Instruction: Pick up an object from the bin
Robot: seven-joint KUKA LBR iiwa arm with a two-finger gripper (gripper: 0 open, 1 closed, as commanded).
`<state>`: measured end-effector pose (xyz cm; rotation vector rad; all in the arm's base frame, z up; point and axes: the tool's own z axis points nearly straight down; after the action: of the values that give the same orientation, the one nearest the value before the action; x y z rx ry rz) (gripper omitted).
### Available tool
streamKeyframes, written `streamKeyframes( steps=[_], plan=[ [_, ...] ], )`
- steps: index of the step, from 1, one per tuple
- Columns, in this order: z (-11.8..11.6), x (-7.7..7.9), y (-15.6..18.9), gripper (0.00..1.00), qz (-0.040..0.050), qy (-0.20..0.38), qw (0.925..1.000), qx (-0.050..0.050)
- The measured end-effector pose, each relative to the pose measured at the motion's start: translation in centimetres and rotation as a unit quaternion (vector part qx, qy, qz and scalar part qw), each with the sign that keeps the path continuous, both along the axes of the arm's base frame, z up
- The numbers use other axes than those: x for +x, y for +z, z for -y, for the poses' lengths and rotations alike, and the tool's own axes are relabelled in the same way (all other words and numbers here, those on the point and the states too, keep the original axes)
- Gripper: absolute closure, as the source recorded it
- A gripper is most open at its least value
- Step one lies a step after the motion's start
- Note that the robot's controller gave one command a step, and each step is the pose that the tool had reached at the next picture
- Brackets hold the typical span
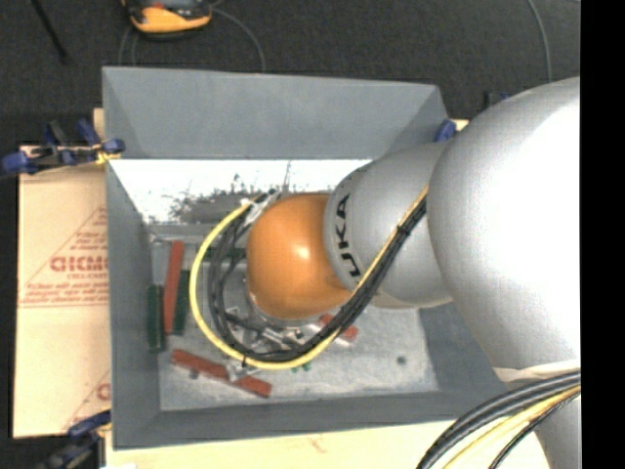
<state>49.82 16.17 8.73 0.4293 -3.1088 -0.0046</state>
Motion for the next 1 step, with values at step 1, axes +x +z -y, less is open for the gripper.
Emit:
streamKeyframes(
  steps=[1],
  plan=[
    [-0.23,1.10,0.34,0.00,0.0240,-0.003,0.9997,0.008]
  ],
)
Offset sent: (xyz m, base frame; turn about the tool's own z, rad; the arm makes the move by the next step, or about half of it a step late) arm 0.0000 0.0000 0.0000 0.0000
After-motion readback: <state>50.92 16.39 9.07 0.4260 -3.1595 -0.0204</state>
